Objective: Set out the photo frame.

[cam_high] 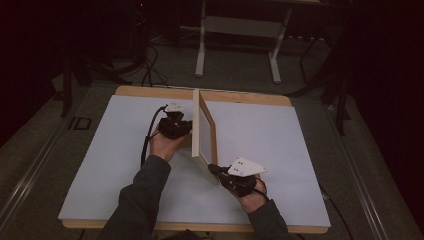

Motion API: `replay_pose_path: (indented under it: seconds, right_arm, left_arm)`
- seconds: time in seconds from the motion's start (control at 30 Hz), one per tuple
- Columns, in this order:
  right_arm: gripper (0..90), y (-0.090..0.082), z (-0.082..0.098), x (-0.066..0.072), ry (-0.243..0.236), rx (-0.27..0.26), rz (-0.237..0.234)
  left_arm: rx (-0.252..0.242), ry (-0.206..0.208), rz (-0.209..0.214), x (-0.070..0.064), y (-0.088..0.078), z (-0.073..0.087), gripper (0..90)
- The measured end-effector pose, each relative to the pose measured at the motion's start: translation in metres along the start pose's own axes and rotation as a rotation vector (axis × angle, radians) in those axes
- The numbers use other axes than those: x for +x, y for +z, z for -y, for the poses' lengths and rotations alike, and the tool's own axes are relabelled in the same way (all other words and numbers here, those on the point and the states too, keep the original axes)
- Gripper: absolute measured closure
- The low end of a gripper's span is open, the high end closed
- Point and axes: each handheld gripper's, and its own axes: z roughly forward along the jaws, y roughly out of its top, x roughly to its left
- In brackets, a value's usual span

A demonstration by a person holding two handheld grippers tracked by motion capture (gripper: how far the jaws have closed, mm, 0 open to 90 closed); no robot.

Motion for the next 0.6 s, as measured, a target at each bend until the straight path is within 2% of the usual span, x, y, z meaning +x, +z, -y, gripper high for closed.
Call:
replay_pose_path:
  seconds: [0.2,0.47,0.6]
  right_arm:
    - [90.0,0.007,-0.003,0.001,0.007,-0.003,-0.008]
    - [90.0,0.018,-0.008,0.002,0.013,-0.002,-0.012]
    - [90.0,0.021,-0.009,0.002,0.016,-0.002,-0.008]
  left_arm:
    - [0.004,0.014,0.029,0.004,0.005,-0.004,90.0]
    - [0.017,0.042,0.043,0.006,0.013,-0.010,90.0]
    - [0.008,0.027,0.070,0.008,0.016,-0.009,90.0]
